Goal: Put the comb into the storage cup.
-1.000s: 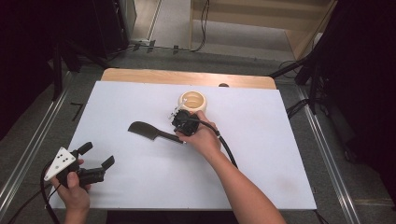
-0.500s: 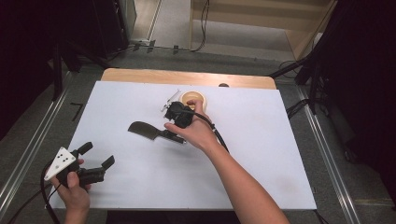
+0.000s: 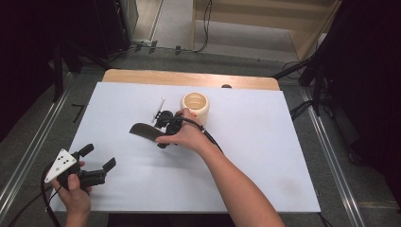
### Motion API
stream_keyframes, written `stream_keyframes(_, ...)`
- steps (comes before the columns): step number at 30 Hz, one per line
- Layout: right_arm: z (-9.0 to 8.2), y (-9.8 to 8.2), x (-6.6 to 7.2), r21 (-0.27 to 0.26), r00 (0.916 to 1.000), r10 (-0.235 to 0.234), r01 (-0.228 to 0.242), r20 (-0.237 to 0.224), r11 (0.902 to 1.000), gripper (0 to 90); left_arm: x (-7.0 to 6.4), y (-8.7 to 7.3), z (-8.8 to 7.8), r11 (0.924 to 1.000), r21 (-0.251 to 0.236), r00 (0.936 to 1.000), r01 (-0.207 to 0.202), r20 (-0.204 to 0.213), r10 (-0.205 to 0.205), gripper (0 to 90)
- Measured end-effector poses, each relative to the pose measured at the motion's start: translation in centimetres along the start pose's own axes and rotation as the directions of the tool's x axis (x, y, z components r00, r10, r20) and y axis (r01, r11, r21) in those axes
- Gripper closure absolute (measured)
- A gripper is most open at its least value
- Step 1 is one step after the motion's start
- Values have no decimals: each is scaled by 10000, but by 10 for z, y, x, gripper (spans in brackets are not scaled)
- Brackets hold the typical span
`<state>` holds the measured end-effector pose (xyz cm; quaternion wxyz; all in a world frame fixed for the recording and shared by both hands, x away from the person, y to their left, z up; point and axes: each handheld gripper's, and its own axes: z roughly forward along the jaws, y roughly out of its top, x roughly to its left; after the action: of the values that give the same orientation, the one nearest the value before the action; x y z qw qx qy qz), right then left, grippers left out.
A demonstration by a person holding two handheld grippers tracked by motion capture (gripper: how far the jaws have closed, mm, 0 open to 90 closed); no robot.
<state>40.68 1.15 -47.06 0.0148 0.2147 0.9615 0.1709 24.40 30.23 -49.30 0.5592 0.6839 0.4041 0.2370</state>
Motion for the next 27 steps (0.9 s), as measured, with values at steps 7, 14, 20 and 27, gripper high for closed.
stream_keyframes(7,5,0,1,537,9989,72,-98,470,9985,575,0,0,0,10000,17,10000,-8,-1,8,0)
stream_keyframes(14,4,-3,0,363,9979,59,-83,641,9993,704,0,0,0,10000,24,10000,-25,13,25,0)
stream_keyframes(20,0,-11,-4,-288,9988,349,-340,337,9990,705,0,0,0,10000,17,10000,4,-5,-4,0)
stream_keyframes(27,-12,-15,1,-1166,9985,415,-369,368,9925,705,0,0,0,10000,45,10000,-12,-21,12,0)
